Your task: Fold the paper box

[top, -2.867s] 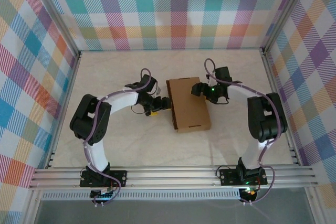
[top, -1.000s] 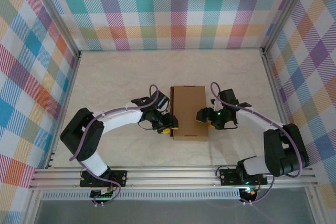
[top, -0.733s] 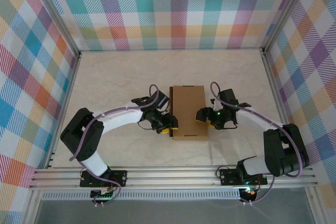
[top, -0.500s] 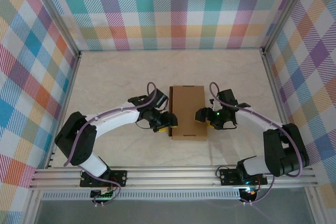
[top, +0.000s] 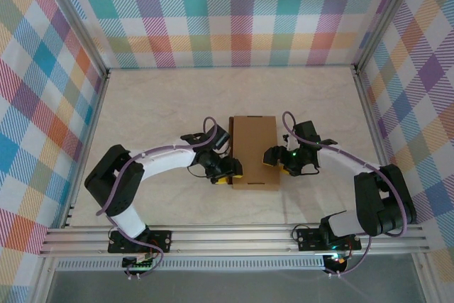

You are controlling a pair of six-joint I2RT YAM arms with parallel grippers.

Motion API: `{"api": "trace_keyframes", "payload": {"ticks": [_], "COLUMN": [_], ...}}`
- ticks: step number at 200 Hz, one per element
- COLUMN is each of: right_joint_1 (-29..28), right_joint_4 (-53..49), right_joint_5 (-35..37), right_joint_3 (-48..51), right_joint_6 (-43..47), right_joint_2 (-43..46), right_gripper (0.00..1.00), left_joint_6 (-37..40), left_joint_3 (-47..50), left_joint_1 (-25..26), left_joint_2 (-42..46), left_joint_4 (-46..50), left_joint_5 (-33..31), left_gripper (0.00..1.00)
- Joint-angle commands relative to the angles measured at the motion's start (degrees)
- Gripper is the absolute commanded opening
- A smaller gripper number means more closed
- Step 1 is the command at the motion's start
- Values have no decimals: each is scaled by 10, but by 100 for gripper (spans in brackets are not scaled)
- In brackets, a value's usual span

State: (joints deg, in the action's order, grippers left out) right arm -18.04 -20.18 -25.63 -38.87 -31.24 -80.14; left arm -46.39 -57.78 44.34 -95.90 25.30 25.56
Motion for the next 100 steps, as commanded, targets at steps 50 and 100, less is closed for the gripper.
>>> {"api": "trace_keyframes", "payload": {"ticks": [50,100], "right_joint_1": [-15,-63], "right_joint_4": [38,111], "right_joint_5": [19,90], "right_joint_3": [26,72], "right_joint_6": [-78,-190], "right_joint_2": [35,60], "right_gripper": [73,72], "left_joint_6": [-13,-38], "left_joint_3": [-26,-28], "left_joint_1": [14,20], "left_joint_2": [-27,-52], "left_joint_4": [-15,-43], "left_joint_5": [33,39], "left_gripper": [37,30]}}
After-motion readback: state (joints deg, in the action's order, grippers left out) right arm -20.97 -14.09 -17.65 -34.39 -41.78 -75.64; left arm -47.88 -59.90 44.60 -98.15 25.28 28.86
